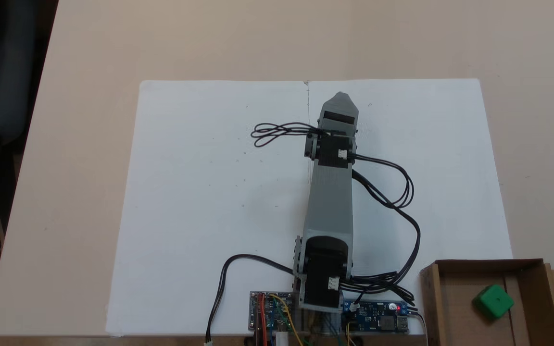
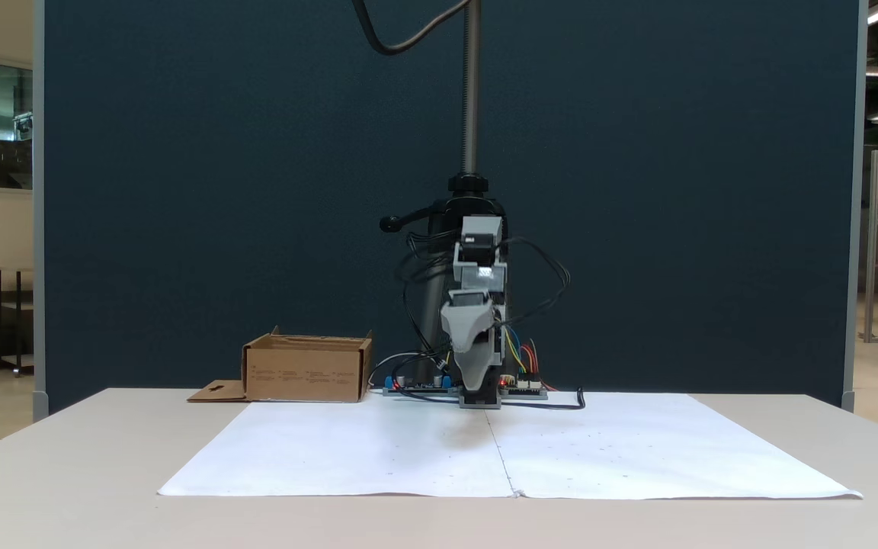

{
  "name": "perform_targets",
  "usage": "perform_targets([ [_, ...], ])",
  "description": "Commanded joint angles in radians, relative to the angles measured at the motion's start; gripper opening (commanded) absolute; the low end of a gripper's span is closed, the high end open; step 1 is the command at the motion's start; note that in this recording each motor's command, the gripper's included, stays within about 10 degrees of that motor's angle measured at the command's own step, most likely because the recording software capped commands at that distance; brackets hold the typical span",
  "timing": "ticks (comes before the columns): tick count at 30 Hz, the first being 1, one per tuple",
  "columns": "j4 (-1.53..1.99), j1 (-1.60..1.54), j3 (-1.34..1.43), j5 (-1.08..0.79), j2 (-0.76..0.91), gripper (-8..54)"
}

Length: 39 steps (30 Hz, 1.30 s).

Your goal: Grasp a green dice and put it in the bin.

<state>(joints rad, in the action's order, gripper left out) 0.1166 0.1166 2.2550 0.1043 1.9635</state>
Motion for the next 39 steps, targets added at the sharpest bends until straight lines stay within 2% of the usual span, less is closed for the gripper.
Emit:
perform_targets([
  [1, -0.164, 0.003, 0.049, -0.074, 0.061, 43.2],
  [8, -0.403, -0.017, 0.324, -0.137, 0.161, 43.1],
  [17, -0.719, -0.071, 0.678, -0.138, 0.385, 43.1],
  [27, -1.034, -0.107, 0.874, -0.141, 0.410, 43.2],
  [39, -1.256, -0.138, 0.876, -0.163, 0.410, 43.2],
])
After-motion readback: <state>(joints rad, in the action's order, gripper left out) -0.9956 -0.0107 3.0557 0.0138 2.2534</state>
